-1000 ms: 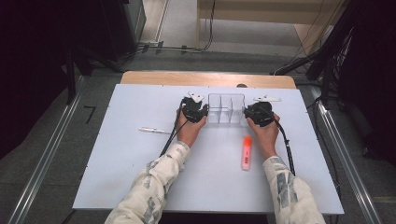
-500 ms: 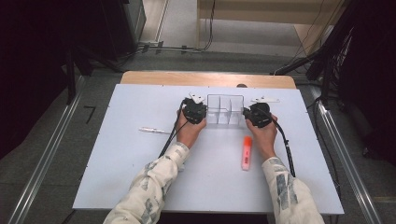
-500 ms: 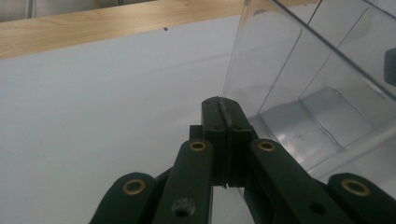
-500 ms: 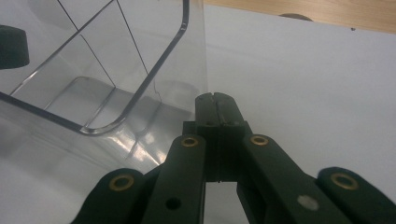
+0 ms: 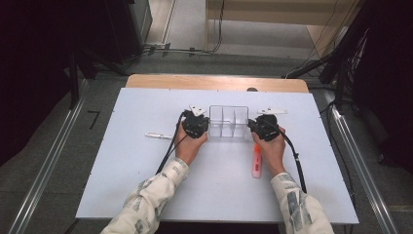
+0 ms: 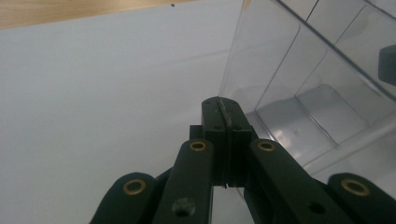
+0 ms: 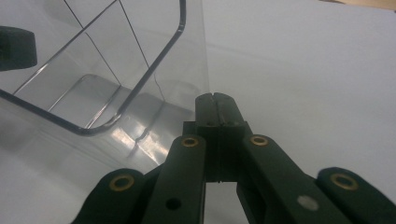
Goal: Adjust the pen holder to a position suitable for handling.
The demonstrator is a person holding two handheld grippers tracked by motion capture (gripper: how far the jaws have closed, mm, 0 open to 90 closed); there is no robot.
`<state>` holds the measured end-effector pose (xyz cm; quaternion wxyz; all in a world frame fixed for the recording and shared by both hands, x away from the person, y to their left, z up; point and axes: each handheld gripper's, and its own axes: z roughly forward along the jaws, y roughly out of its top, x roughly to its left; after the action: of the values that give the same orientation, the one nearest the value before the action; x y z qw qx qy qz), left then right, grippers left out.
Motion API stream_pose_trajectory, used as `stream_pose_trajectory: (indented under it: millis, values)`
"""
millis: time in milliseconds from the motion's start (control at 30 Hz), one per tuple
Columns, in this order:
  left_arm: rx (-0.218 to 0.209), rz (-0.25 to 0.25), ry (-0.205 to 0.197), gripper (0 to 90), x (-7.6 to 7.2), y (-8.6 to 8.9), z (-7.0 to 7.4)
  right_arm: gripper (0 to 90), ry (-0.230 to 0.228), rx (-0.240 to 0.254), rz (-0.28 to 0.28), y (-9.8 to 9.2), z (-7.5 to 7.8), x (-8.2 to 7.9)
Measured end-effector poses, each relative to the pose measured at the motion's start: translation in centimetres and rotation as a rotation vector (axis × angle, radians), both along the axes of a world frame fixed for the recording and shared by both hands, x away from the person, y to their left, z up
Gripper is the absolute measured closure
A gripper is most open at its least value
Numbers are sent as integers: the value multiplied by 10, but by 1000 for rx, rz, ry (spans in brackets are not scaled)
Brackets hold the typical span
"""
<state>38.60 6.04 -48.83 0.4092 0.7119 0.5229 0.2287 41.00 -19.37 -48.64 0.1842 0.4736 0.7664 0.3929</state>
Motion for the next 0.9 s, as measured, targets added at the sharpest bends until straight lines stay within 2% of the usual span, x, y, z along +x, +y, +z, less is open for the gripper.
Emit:
stream_pose_trajectory:
  millis: [167, 367, 567, 900]
  values:
    - [-19, 9, 6, 900, -8, 7, -1, 877, -1, -3, 11, 7, 0, -9]
    - [-29, 22, 13, 900, -12, 6, -1, 877, 2, -12, 20, 8, 1, -12]
    - [-17, 41, 24, 900, -16, 5, 1, 877, 5, -3, 31, 8, 1, -12]
    - [2, 44, 38, 900, -22, 6, 3, 877, 6, 4, 42, 8, 5, -20]
